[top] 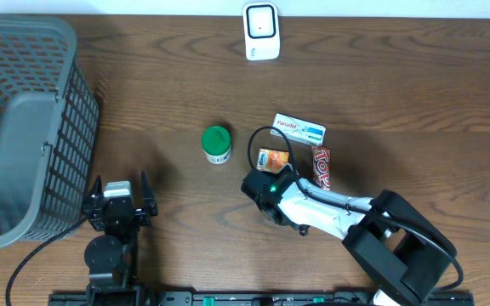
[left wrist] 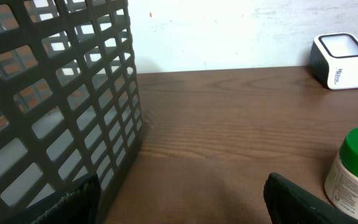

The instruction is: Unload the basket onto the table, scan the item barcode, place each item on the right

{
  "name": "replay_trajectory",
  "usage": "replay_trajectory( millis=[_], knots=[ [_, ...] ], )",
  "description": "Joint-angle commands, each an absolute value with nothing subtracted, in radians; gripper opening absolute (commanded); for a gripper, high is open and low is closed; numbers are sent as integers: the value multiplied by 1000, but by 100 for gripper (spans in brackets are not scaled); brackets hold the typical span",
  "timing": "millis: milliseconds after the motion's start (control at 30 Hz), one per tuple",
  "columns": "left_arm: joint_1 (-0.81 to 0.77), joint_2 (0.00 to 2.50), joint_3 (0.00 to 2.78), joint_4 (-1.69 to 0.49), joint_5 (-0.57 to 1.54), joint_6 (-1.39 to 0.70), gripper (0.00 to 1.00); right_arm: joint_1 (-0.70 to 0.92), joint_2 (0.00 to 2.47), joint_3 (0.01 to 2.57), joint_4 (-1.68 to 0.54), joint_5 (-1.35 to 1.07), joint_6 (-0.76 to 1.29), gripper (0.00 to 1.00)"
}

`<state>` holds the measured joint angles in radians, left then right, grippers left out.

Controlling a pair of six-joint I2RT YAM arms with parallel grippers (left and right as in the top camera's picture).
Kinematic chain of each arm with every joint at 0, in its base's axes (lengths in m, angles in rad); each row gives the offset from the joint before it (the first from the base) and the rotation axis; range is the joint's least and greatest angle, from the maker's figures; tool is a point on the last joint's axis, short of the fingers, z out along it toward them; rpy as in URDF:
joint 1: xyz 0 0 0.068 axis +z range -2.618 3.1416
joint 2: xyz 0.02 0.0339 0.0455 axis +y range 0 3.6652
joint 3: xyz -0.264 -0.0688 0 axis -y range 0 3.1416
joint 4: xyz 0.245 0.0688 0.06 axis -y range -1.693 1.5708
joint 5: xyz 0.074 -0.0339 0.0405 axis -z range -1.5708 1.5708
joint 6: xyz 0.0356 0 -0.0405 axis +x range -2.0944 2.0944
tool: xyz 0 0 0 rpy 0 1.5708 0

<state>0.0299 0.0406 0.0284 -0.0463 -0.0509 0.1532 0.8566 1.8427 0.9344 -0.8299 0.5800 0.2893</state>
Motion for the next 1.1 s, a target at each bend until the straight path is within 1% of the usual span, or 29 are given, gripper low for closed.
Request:
replay_trajectory(
  millis=[0, 67, 300, 400, 500, 600, 700, 800, 900, 967, 1067],
  knots=[
    [27, 41, 17, -96, -60, 144, 84, 854, 1804, 945, -812, 423, 329, 1],
    [27, 41, 17, -96, -60, 144, 84, 850, 1760, 978, -837, 329, 312, 1],
    [27, 41, 17, -96, -60, 144, 84, 804, 1516, 1163, -945, -237, 180, 1],
    [27, 41, 17, -96, -60, 144, 84, 757, 1408, 1177, -952, -483, 98, 1],
    [27, 41, 17, -96, -60, 144, 85, 691, 1353, 1145, -962, -584, 88, 1],
    [27, 41, 17, -96, -60, 144, 84, 630, 1361, 1084, -949, -656, 88, 1],
    [27, 41, 17, -96, -60, 144, 85, 569, 1380, 992, -868, -824, 39, 1],
    [27, 41, 17, -96, -60, 144, 84, 500, 1415, 906, -799, -934, -9, 1],
    [27, 41, 17, -96, -60, 144, 85, 416, 1472, 848, -778, -953, -34, 1],
    [27, 41, 17, -96, -60, 144, 85, 344, 1526, 829, -786, -940, -96, 1],
    [27, 41, 17, -96, -60, 144, 84, 273, 1565, 829, -803, -817, -102, 1]
  ],
)
